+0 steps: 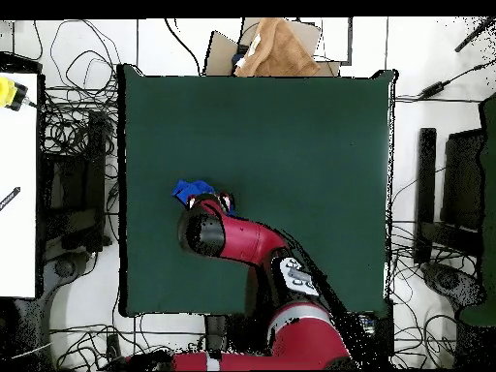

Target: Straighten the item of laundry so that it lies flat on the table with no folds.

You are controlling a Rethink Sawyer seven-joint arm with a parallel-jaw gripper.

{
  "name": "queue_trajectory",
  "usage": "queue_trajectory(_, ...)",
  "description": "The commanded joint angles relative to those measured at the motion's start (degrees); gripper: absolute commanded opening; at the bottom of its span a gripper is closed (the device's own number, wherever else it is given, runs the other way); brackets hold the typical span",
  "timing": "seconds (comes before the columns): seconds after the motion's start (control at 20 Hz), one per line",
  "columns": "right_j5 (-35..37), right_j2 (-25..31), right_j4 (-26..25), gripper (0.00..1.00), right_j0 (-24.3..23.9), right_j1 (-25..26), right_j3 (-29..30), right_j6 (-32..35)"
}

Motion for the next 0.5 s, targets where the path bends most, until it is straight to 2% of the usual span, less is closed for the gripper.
queue_trajectory(0.05, 3.71, 1.92, -4.23, 1.00, 1.43, 2.34, -9.06, 4.68)
queue_trajectory(0.4, 6.47, 1.28, -3.97, 1.00, 2.36, 1.37, -9.02, 5.48)
queue_trajectory(0.5, 5.89, 1.89, -4.73, 1.00, 1.53, 0.68, -7.25, 5.73)
